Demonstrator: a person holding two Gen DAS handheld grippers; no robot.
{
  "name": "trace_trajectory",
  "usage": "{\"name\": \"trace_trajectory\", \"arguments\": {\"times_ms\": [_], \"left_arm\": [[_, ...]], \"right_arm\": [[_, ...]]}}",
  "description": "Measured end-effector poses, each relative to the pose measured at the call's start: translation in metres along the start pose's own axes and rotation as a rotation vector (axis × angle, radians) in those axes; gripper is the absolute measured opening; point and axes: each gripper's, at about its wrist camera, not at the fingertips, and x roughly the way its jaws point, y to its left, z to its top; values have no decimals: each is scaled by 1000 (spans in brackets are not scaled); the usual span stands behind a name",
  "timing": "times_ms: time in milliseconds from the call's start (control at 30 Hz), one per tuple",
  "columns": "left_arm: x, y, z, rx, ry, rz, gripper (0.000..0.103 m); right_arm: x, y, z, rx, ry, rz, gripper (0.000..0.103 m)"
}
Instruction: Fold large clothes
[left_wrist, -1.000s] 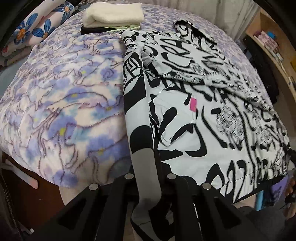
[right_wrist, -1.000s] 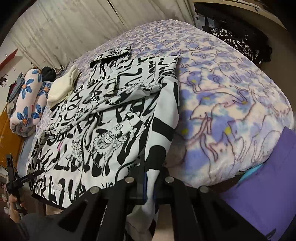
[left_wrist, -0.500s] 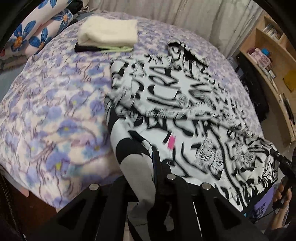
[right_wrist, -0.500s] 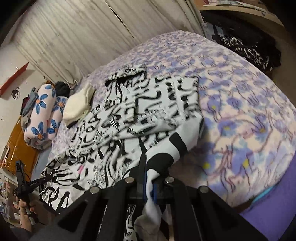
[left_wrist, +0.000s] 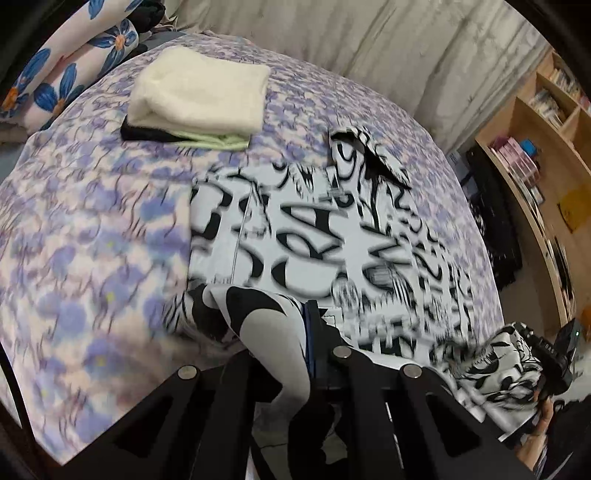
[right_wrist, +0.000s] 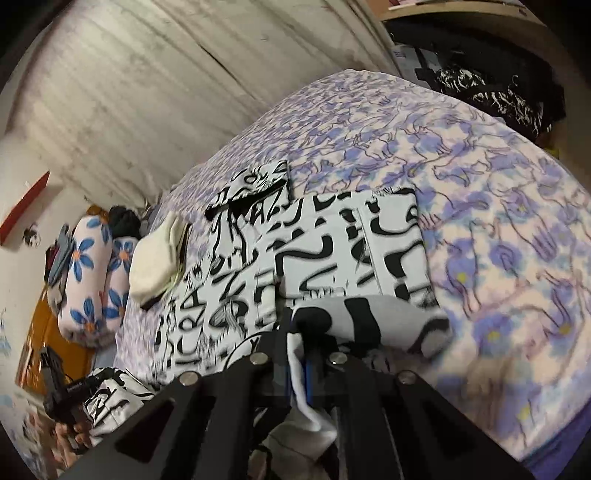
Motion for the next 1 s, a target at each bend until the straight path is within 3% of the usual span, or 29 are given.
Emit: {"name": "trace_trajectory", "arguments": {"times_ms": [200, 300, 433, 500, 633, 767, 833, 933, 1000], "left_arm": [[62, 4, 55, -18, 11, 50, 6], [99, 9, 73, -41, 73, 60, 19], [140, 20, 88, -96, 169, 33, 31], [154, 23, 92, -111, 188, 23, 36], [164, 27, 98, -125, 212, -9, 39], [163, 28, 106, -139, 208, -82, 62], [159, 27, 113, -148, 182, -104, 65], [152, 20, 124, -123, 136, -75, 72], [149, 12, 129, -81, 113, -42, 75]], "right_arm": [[55, -12, 46, 86, -9, -45, 5], [83, -20, 62, 101, 3, -93, 10], [119, -27, 70, 124, 46, -81, 37], [127, -26, 71, 108, 47, -85, 45], [133, -28, 74, 83, 40, -92, 46], [132, -37, 79, 82, 39, -61, 49], [129, -38, 82, 88, 21, -53, 53], [125, -36, 85, 85, 6, -16, 64], [126, -31, 86, 55, 6, -11, 65]]}}
